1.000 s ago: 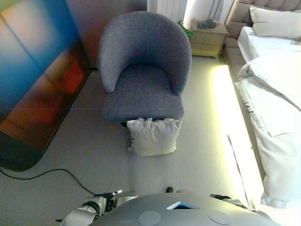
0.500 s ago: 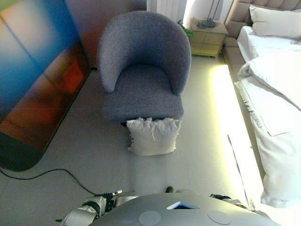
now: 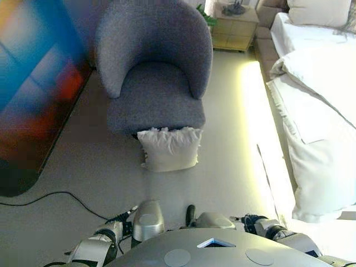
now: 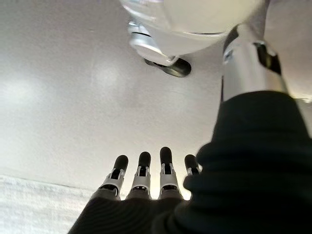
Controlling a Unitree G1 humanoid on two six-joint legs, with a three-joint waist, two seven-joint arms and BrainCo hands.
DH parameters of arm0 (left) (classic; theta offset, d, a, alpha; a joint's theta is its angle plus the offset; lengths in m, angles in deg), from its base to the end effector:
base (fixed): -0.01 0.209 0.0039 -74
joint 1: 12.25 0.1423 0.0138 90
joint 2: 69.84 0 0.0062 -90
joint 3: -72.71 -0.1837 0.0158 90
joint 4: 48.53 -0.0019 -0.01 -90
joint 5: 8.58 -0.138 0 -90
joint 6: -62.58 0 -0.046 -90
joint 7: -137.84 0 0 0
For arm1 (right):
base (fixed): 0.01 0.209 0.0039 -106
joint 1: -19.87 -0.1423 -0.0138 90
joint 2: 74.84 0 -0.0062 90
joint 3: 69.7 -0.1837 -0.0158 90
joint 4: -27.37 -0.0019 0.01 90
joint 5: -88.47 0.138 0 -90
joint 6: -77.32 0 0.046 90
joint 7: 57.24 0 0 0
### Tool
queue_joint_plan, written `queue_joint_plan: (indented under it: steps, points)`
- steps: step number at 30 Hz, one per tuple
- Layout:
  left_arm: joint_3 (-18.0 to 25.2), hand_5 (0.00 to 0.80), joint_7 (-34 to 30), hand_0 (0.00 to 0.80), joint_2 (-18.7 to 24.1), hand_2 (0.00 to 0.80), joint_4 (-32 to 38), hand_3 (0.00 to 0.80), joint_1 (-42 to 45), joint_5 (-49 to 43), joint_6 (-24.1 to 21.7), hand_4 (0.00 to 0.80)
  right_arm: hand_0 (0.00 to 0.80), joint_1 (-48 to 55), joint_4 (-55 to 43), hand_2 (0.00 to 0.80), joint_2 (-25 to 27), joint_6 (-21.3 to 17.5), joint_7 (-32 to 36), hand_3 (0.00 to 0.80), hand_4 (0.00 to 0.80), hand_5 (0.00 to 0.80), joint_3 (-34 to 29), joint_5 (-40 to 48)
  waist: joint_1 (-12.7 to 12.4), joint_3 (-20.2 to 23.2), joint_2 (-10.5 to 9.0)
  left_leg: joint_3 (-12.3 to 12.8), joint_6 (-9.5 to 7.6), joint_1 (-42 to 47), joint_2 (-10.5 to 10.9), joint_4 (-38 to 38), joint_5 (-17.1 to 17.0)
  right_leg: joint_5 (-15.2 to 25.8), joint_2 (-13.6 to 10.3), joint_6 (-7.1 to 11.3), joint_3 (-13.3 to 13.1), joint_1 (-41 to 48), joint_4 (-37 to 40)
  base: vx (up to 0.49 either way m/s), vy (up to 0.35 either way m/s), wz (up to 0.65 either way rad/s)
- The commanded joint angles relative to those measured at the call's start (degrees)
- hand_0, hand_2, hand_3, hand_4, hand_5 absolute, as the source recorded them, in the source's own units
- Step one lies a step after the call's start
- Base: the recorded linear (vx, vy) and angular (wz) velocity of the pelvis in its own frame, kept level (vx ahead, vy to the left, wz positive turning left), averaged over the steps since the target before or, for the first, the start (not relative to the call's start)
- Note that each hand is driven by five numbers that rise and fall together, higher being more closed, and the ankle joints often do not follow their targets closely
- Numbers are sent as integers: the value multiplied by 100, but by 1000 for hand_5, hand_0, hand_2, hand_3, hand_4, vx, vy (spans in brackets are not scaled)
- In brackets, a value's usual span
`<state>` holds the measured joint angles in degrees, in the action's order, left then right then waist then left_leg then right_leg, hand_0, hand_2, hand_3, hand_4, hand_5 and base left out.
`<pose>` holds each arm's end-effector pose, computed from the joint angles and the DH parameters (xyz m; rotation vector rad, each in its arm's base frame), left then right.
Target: Pick up the cushion and take it to the sofa
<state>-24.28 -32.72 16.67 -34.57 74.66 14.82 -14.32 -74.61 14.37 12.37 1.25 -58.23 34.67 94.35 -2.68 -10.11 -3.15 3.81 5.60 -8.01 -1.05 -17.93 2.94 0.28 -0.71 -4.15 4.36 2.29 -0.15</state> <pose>0.0646 0.2181 -0.1198 0.0072 1.4802 0.4238 0.0689 -0.2212 -0.1184 -0.3067 1.5175 -0.0547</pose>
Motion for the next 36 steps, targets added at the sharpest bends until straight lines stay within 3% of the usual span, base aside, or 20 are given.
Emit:
queue_joint_plan:
  steps: [1, 2, 4, 6, 11, 12, 13, 16, 19, 20, 21, 22, 24, 25, 27, 29, 32, 36]
  points:
    - [-69, 0, 132, 0, -104, 0, -74, 0, 364, -19, 131, 0, 0, 37, 42, 0, 174, -106, 53, 0, 0, 0, -114, -137, -232, 45, 172, 370, -411, -556, 224, 995, -382, -1378, 503, 334, -181, 1077, -616, 524, 54, -11]
    - [-93, 0, 63, 0, -90, 0, -95, 0, 407, -50, 183, 0, 0, 44, 81, 0, 182, -117, 46, 0, 0, 0, -116, -126, -283, 90, 247, 407, -373, -543, 181, 1525, -669, -1478, 621, 299, -226, 1201, -642, 586, 62, -25]
    - [-94, 0, -52, 0, -105, 0, -144, 0, 490, -104, 211, 0, 0, 53, 146, 0, 163, -51, 37, 0, 0, 0, -127, -111, -362, 157, 259, 275, -349, -442, 211, 2195, -791, -1755, 675, 309, -361, 1494, -697, 571, 54, 5]
    - [-71, 0, -225, 0, -130, 0, -175, 0, 545, -206, 276, 0, 0, 60, 182, 0, 144, 89, 30, 0, 0, 0, -96, -67, -433, 234, 263, 126, -300, -573, 152, 2293, -763, -2006, 695, 324, -434, 1700, -839, 714, 82, 29]
    - [-114, 0, -456, 0, -180, 0, -249, 0, 552, -481, 392, 0, 0, 181, 288, 0, 121, 406, -4, 0, 0, 0, -226, 155, -487, 370, 258, 284, -228, -751, -98, 2293, -901, -2482, 492, 378, -224, 1983, -1297, 850, 157, -1]
    - [-123, 0, -467, 0, -158, 0, -246, 0, 539, -435, 438, 0, 0, 213, 284, 0, 101, 466, -16, 0, 0, 0, -263, 192, -468, 382, 159, 353, -277, -695, -7, 2204, -820, -2519, 313, 465, -122, 2027, -1421, 920, 218, -20]
    - [-100, 0, -449, 0, -139, 0, -247, 0, 508, -378, 441, 0, 0, 229, 294, 0, 68, 470, -46, 0, 0, 0, -317, 234, -446, 402, 109, 453, -336, -688, 30, 2040, -752, -2413, 162, 587, 10, 1997, -1679, 958, 220, -25]
    - [4, 0, -393, 0, -12, 0, -117, 0, 451, -454, 123, 0, 0, 275, 168, 0, 10, 275, -77, 0, 0, 0, -508, 144, -459, 491, -77, 407, -517, -825, 220, 1292, -592, -1659, -266, 1022, 254, 1806, -2796, 882, 163, -26]
    - [-144, 0, -409, 0, 170, 0, 96, 0, 299, -626, 127, 0, 0, 250, -113, 0, -12, -43, -201, 0, 0, 0, -515, 221, -429, 602, -191, 334, -780, -797, 443, 972, -294, -643, -231, 1301, 69, 1305, -3567, 703, 63, -7]
    - [-206, 0, -459, 0, 245, 0, 140, 0, 211, -663, 149, 0, 0, 199, -213, 0, -4, -145, -241, 0, 0, 0, -451, 328, -382, 600, -186, 295, -805, -706, 485, 1010, -254, -643, -203, 1292, 46, 1068, -3432, 503, 0, 10]
    - [-259, 0, -576, 0, 300, 0, 178, 0, 103, -703, 183, 0, 0, 102, -319, 0, 12, -234, -203, 0, 0, 0, -357, 356, -361, 598, -94, 341, -809, -668, 391, 1077, -310, -640, -120, 1233, 139, 831, -3143, 356, -25, 11]
    - [-301, 0, -638, 0, 320, 0, 200, 0, 17, -708, 198, 0, 0, 21, -404, 0, 17, -295, -191, 0, 0, 0, -303, 318, -338, 580, -66, 402, -801, -599, 376, 1109, -298, -707, -205, 1215, 315, 642, -2830, 277, -48, 9]
    - [-437, 0, -608, 0, 283, 0, 229, 0, -287, -529, 242, 0, 0, -256, -543, 0, 21, -256, -231, 0, 0, 0, -151, 215, -253, 454, 105, 418, -721, -190, 246, 1323, -218, -869, -648, 1201, 810, -274, -2141, 187, -54, -9]
    - [-532, 0, -591, 0, 249, 0, 222, 0, -489, -459, 298, 0, 0, -382, -585, 0, 17, -240, -332, 0, 0, 0, -32, 311, -215, 331, 273, 379, -698, -82, 73, 1432, -273, -846, -756, 1072, 929, -837, -2016, -29, -89, -22]
    - [-720, 0, -571, 0, 201, 0, 181, 0, -770, -257, 223, 0, 0, -574, -669, 0, 29, -325, -523, 0, 0, 0, 128, 609, -58, 42, 410, 275, -655, -8, -114, 1529, -205, -487, -1050, 1020, 648, -1388, -1489, -93, -145, 0]
    - [-747, 0, -492, 0, 167, 0, 184, 0, -786, 74, 147, 0, 0, -580, -704, 0, 67, -371, -436, 0, 0, 0, 95, 514, 92, -52, 415, 249, -628, 139, -236, 1625, -73, -182, -1143, 1137, 253, -1347, -1012, 91, -167, 40]
    - [-618, 0, -293, 0, 97, 0, 201, 0, -592, 376, 201, 0, 0, -291, -635, 0, 30, -385, -148, 0, 0, 0, 125, 23, 111, 109, 318, 177, -512, 414, -359, 1713, -28, -321, -1012, 1182, 301, -858, -551, 260, -245, 46]
    - [-369, 0, -147, 0, 28, 0, 68, 0, -390, 238, 184, 0, 0, -76, -490, 0, 50, -349, -75, 0, 0, 0, 125, -44, -35, 307, 166, 27, -279, 538, -605, 1677, -95, -445, -855, 1055, 630, -310, -284, 225, -341, 49]
